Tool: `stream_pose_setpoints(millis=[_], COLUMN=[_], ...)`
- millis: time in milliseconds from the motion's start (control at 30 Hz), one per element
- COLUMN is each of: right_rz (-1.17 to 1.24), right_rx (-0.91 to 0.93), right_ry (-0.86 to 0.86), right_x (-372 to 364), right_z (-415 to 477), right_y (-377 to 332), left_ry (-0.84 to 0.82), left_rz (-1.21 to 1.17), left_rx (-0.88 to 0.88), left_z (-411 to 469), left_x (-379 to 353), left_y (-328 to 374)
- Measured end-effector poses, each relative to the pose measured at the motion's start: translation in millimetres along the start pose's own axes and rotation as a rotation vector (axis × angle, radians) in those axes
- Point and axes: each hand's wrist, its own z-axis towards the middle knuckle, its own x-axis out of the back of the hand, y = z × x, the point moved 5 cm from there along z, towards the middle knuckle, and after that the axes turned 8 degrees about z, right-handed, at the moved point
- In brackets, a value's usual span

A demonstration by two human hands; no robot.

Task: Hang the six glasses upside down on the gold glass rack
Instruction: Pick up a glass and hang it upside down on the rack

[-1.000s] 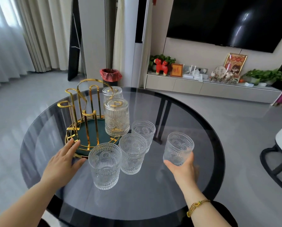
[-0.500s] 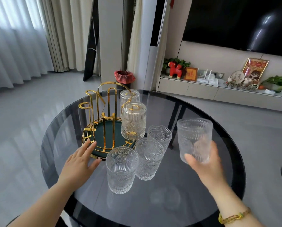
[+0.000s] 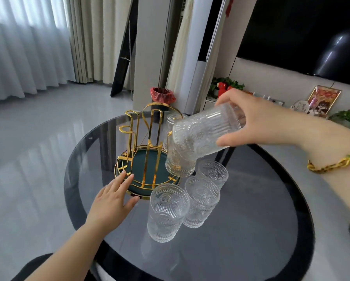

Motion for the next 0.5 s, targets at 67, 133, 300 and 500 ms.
stream_pose_setpoints(millis=[67,133,300,500], right_rz=[-0.058,-0.135,-0.3,-0.391], right_rx=[0.018,0.051,0.118,0.144], right_ry=[-0.089,-0.138,-0.228,-0.308], right_x=[1,0,-16,-38], right_z=[19,38,77,98], right_y=[-13,-28,-58,-74], left_ry=[0.003,0.01,0.018,0.017], left_rz=[-0.011,-0.023,-0.029,-0.026], left_rx=[-0.006,-0.011,-0.018,-0.022], left_z=[0,0,0,1], left_x=[-1,-2,-4,-5], left_y=[-1,-3,-5,-6])
